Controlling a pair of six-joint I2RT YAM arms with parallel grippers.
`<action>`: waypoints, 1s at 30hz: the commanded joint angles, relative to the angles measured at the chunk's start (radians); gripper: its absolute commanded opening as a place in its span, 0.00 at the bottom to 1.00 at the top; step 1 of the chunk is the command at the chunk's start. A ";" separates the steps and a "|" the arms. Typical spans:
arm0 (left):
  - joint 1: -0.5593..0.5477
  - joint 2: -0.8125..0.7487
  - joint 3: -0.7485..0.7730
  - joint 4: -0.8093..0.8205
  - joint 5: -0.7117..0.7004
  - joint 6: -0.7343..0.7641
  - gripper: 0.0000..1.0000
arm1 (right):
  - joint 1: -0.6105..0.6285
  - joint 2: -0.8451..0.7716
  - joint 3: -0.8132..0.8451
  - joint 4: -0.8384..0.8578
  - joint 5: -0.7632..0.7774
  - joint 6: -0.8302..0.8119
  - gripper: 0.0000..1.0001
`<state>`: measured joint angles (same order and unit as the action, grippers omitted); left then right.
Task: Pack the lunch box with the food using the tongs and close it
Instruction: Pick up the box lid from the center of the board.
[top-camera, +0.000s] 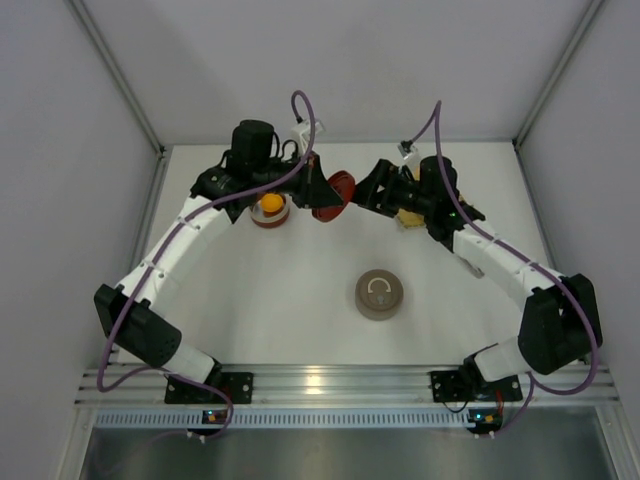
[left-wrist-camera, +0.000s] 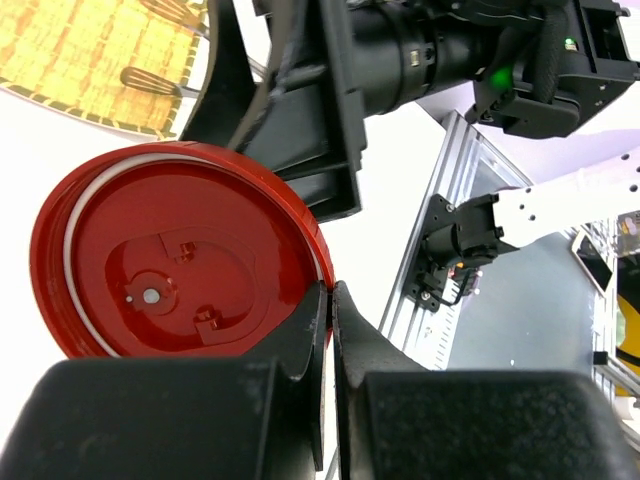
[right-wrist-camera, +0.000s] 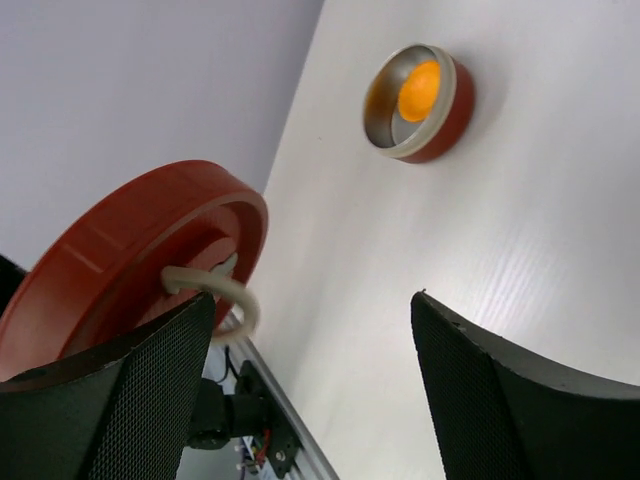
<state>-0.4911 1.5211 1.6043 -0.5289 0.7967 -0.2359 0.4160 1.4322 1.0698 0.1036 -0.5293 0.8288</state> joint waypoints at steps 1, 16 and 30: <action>-0.007 -0.033 0.008 0.017 0.033 -0.008 0.00 | -0.003 -0.016 0.056 -0.125 0.080 -0.069 0.78; 0.020 -0.029 0.003 0.010 0.229 0.012 0.00 | -0.080 -0.012 -0.186 0.675 -0.313 0.131 0.63; 0.020 -0.022 0.000 -0.016 0.329 0.035 0.00 | -0.083 0.033 -0.189 0.869 -0.417 0.164 0.58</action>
<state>-0.4698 1.5211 1.6024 -0.5541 1.0599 -0.2218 0.3412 1.4517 0.8761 0.8276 -0.9096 0.9928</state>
